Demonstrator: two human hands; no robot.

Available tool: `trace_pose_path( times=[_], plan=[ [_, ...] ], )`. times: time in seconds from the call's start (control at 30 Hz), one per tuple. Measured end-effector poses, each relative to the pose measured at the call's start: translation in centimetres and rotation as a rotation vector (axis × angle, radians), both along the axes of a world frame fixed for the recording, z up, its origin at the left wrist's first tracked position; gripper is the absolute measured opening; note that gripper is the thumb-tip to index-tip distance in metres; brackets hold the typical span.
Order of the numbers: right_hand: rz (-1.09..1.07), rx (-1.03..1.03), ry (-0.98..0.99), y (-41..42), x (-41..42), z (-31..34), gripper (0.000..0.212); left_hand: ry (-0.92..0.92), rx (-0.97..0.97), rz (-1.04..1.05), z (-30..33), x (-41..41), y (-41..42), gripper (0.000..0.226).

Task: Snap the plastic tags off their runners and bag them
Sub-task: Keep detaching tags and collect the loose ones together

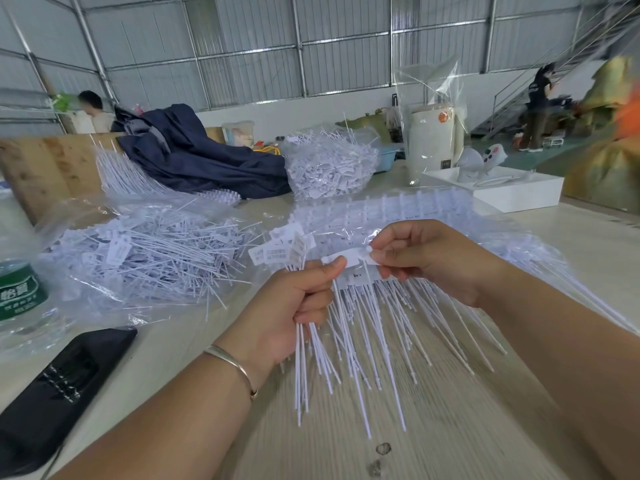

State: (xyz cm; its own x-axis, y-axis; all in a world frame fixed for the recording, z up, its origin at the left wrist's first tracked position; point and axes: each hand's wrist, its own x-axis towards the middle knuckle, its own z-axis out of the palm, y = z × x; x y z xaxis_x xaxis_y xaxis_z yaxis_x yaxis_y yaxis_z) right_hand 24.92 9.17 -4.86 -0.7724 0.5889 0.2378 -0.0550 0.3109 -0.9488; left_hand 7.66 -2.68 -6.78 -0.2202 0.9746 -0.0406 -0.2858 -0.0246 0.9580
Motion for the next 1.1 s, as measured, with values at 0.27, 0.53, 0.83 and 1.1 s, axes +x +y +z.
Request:
trace_pose_path(
  times=[0.27, 0.53, 0.83, 1.1],
  plan=[
    [0.103, -0.078, 0.033, -0.3, 0.1, 0.3, 0.014, -0.090, 0.034, -0.065, 0.5, 0.3, -0.5, 0.025],
    [0.143, -0.091, 0.022, -0.6, 0.1, 0.6, 0.009, -0.118, 0.042, -0.132, 0.4, 0.4, -0.6, 0.028],
    [0.209, -0.130, 0.004, -0.7, 0.2, 0.6, 0.011, -0.099, 0.044, -0.168, 0.5, 0.5, -0.7, 0.025],
    [0.346, -0.318, 0.042, -1.4, -1.1, -0.5, 0.021, -0.121, 0.055, -0.370, -0.1, 1.2, -0.8, 0.033]
  ],
)
